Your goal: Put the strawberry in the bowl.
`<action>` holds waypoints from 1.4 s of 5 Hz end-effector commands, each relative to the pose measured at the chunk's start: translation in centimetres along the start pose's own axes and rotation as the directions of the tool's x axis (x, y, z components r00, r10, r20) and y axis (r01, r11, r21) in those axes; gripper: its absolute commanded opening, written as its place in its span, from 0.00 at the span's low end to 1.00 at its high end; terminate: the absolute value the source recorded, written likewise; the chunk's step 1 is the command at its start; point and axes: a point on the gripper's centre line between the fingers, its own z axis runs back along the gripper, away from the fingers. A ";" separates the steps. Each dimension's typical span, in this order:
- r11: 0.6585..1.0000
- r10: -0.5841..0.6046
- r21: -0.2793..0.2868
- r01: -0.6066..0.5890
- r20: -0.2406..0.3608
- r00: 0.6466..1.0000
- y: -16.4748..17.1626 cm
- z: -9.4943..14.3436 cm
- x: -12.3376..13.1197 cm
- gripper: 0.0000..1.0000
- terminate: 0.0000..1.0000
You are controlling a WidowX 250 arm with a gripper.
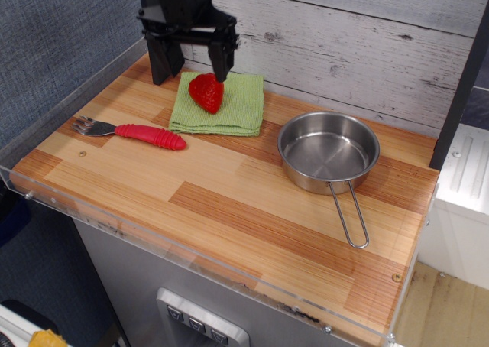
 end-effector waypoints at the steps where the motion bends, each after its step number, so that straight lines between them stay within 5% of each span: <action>1: 0.999 0.027 0.027 -0.028 0.021 0.999 1.8 -1.1 2.5 1.00 0.00; 3: 0.999 0.042 0.023 -0.042 0.003 0.999 1.8 -2.9 2.8 1.00 0.00; 4: 0.999 0.038 0.037 -0.038 -0.009 0.999 1.6 -3.2 2.5 0.00 0.00; 7: 0.999 0.020 0.028 -0.021 0.013 1.000 0.8 -2.0 2.5 0.00 0.00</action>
